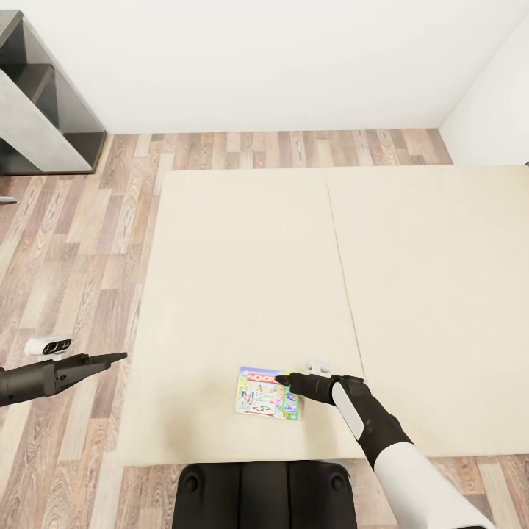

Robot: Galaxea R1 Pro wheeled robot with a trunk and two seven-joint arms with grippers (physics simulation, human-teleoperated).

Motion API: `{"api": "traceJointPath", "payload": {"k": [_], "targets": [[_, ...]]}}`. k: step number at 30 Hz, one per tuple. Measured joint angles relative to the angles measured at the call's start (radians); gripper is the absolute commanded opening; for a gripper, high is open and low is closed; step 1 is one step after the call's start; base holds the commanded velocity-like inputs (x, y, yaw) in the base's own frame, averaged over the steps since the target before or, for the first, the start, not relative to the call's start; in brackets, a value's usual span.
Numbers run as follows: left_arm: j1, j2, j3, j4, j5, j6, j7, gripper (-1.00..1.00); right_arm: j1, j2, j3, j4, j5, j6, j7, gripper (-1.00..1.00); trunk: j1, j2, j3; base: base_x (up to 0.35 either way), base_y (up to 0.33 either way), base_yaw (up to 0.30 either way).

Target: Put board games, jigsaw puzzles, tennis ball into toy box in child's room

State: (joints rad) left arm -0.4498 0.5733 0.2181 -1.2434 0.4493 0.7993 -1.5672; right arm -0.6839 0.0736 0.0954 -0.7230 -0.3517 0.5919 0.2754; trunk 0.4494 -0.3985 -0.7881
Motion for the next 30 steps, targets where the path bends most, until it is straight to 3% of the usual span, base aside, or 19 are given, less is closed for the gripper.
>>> {"api": "traceJointPath", "payload": {"k": [12, 21, 30], "targets": [[0.0, 0.0, 0.0, 0.0, 0.0, 0.0, 0.0, 1.0, 0.0, 0.001, 0.001, 0.0, 0.0, 0.0, 0.0, 1.0, 0.0, 0.0, 0.0, 0.0, 0.06, 0.0], [0.0, 0.0, 0.0, 0.0, 0.0, 0.0, 0.0, 1.0, 0.0, 0.001, 0.037, 0.0, 0.0, -0.001, -0.001, 1.0, 0.0, 0.0, 0.0, 0.0, 0.004, 0.0], [-0.001, 0.0, 0.001, 0.0, 0.0, 0.0, 0.0, 1.0, 0.0, 0.001, 0.046, 0.0, -0.001, -0.001, -0.002, 1.0, 0.0, 0.0, 0.0, 0.0, 0.0, 0.0]]}}
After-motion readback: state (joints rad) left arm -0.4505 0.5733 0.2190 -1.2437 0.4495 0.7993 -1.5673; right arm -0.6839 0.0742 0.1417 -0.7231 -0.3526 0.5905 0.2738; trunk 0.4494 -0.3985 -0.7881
